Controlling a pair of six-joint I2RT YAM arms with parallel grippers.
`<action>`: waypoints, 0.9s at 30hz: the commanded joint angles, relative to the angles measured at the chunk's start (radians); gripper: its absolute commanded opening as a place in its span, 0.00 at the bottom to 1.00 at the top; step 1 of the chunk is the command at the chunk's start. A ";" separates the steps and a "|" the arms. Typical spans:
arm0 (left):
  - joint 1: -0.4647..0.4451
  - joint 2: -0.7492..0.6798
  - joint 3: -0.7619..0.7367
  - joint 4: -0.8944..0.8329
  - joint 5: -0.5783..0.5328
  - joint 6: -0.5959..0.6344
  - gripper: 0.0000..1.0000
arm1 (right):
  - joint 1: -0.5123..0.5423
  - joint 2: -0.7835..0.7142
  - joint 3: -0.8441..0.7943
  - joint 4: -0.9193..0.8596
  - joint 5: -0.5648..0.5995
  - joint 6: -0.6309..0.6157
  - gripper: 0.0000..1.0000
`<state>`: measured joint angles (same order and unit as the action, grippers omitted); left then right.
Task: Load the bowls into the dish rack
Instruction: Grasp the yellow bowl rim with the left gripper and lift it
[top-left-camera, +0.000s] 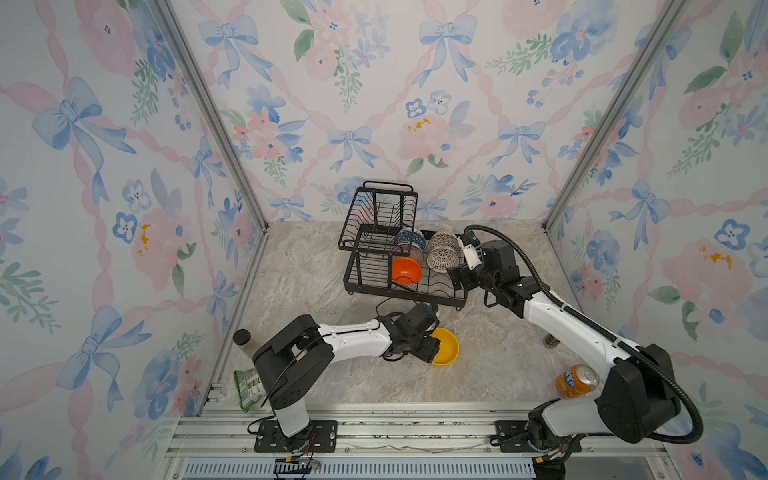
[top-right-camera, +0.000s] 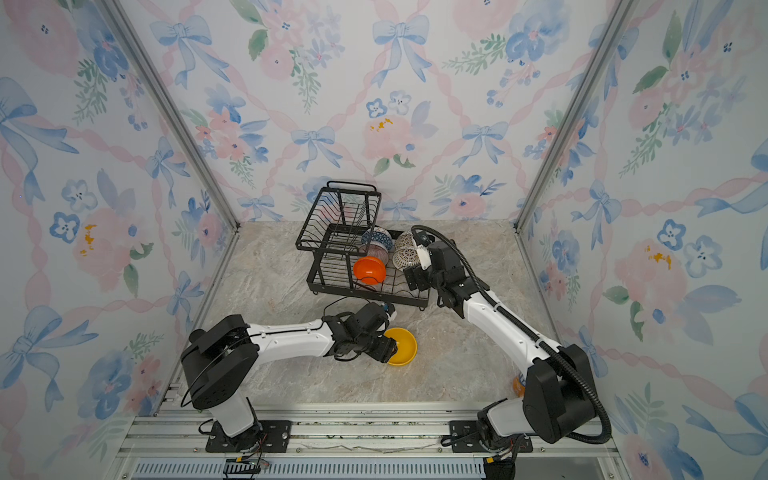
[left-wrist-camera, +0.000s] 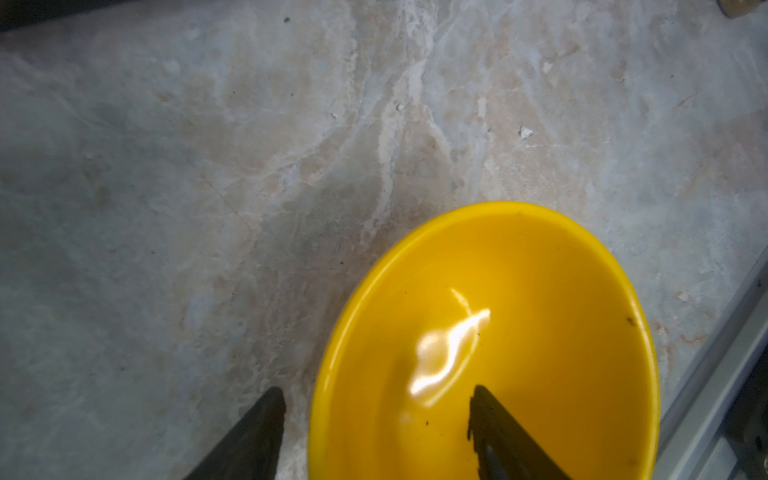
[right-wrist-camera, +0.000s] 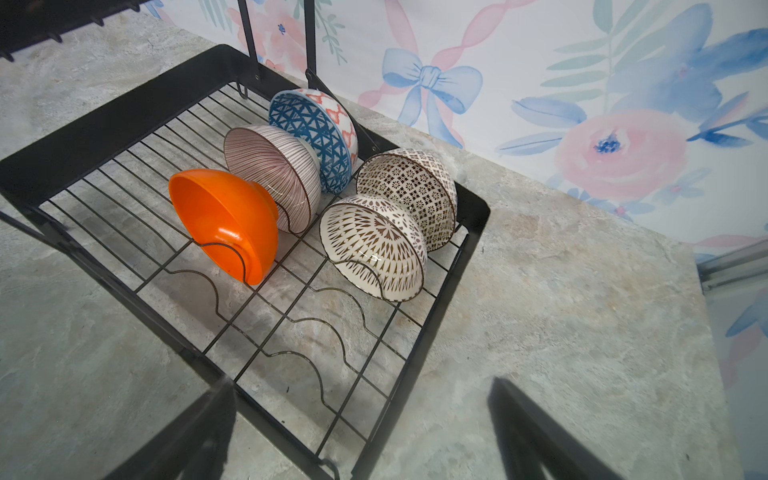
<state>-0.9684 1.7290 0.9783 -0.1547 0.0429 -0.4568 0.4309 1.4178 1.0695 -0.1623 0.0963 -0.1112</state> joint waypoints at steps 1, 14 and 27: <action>0.005 0.012 0.022 -0.002 0.005 0.008 0.64 | -0.006 -0.005 0.010 -0.014 -0.011 0.013 0.97; 0.019 0.000 0.008 -0.006 0.008 0.015 0.23 | -0.007 0.020 0.059 -0.081 -0.016 0.027 0.97; 0.039 -0.073 -0.039 -0.006 -0.012 0.024 0.00 | -0.014 0.033 0.143 -0.219 -0.016 0.090 0.97</action>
<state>-0.9356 1.7054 0.9565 -0.1574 0.0414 -0.4465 0.4309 1.4410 1.1664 -0.3069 0.0956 -0.0647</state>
